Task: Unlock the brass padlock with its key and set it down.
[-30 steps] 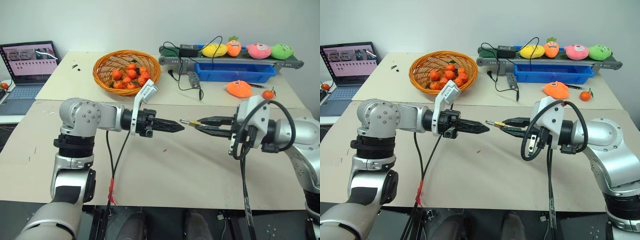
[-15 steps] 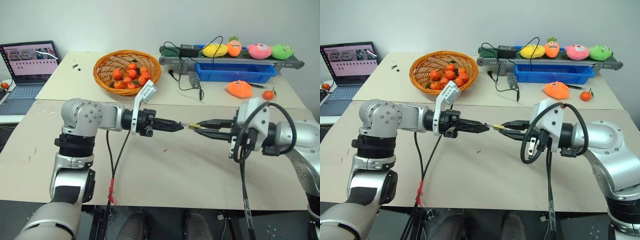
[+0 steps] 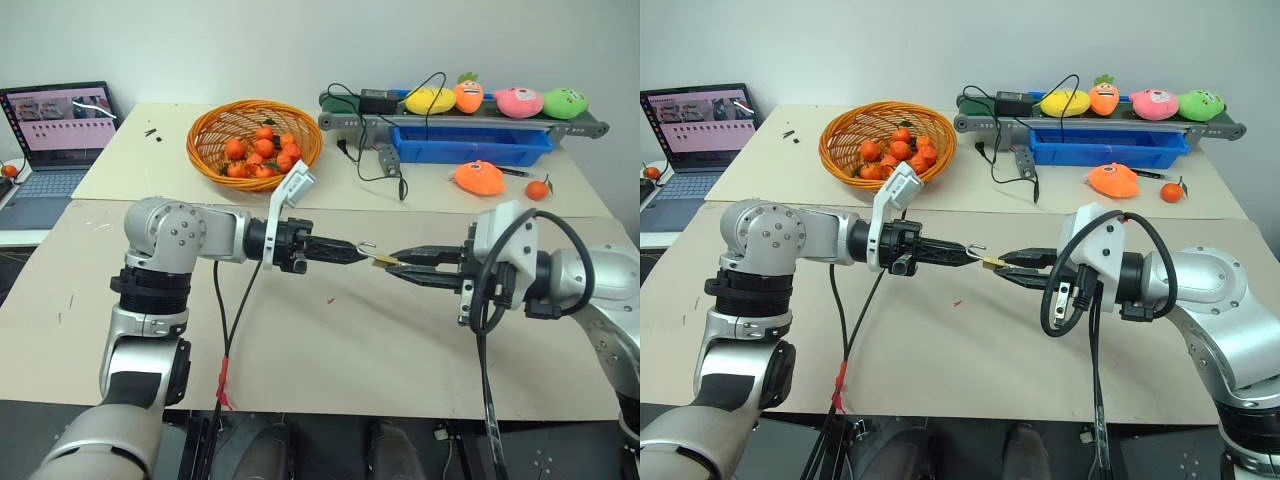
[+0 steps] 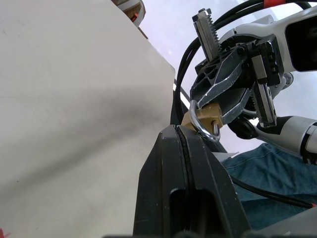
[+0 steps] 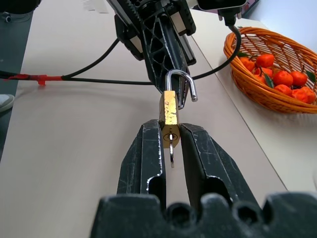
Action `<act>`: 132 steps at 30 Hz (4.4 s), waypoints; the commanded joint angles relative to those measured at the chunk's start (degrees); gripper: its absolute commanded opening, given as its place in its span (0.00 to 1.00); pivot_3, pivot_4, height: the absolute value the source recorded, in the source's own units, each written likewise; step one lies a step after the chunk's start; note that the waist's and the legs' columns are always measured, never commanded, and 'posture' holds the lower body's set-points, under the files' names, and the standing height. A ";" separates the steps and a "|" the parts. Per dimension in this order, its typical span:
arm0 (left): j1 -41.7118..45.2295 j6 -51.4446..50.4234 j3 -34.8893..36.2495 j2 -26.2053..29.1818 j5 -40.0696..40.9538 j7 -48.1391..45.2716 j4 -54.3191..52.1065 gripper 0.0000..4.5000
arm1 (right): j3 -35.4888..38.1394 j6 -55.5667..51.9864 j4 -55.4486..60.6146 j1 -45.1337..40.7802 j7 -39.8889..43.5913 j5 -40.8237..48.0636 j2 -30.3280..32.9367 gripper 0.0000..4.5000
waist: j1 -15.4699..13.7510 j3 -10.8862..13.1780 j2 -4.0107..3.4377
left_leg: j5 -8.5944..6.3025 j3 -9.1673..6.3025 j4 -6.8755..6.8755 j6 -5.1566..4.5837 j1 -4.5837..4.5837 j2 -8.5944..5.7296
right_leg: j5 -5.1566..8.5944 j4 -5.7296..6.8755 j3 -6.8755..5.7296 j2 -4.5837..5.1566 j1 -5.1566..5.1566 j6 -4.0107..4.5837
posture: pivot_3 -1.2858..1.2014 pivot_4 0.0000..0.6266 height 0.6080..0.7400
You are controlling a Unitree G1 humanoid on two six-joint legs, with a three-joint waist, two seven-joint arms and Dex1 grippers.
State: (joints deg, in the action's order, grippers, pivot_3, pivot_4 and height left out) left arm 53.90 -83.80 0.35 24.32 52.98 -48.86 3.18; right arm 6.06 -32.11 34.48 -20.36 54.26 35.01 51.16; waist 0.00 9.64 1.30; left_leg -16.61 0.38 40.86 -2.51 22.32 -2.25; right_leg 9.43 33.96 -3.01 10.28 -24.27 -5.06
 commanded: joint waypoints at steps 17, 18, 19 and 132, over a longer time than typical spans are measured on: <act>0.67 1.24 0.97 0.13 0.29 0.37 -1.08 0.01 | 0.51 1.12 1.13 2.56 0.85 -0.82 0.67 0.05 | -0.04 0.00 0.00 | 0.00 0.00 0.00 0.00 0.00 0.00 | 0.00 0.00 0.00 0.00 0.00 0.00 | 0.52 0.24 1.00; 0.68 1.24 1.01 0.17 0.30 0.41 -1.08 0.01 | 0.37 1.19 1.07 2.60 0.86 -0.96 0.58 0.05 | -0.04 0.00 0.00 | 0.00 0.00 0.00 0.00 0.00 0.00 | 0.00 0.00 0.00 0.00 0.00 0.00 | 0.52 0.24 1.00; 0.69 1.25 1.02 0.19 0.29 0.45 -1.06 0.01 | 0.29 1.24 1.02 2.62 0.88 -1.06 0.52 0.05 | -0.04 0.00 0.00 | 0.00 0.00 0.00 0.00 0.00 0.00 | 0.00 0.00 0.00 0.00 0.00 0.00 | 0.52 0.24 1.00; -21.51 49.57 -2.62 17.68 -21.95 -13.38 -16.95 0.00 | -4.78 -2.13 -19.24 -3.96 6.29 9.17 6.32 1.00 | -0.72 0.06 -0.06 | -0.19 0.09 0.02 -0.26 0.02 0.07 | 0.05 -0.17 0.49 -0.18 0.00 0.05 | 0.52 0.24 1.00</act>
State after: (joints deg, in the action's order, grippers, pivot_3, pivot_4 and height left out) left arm 31.27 -34.00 -4.87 42.14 29.70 -63.45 -11.81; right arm -1.29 -33.73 14.40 -23.63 62.28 45.12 57.69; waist -0.72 9.71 1.24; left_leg -16.70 0.48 40.89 -2.60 22.34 -2.21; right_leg 9.49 33.78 -2.52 10.11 -24.27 -5.02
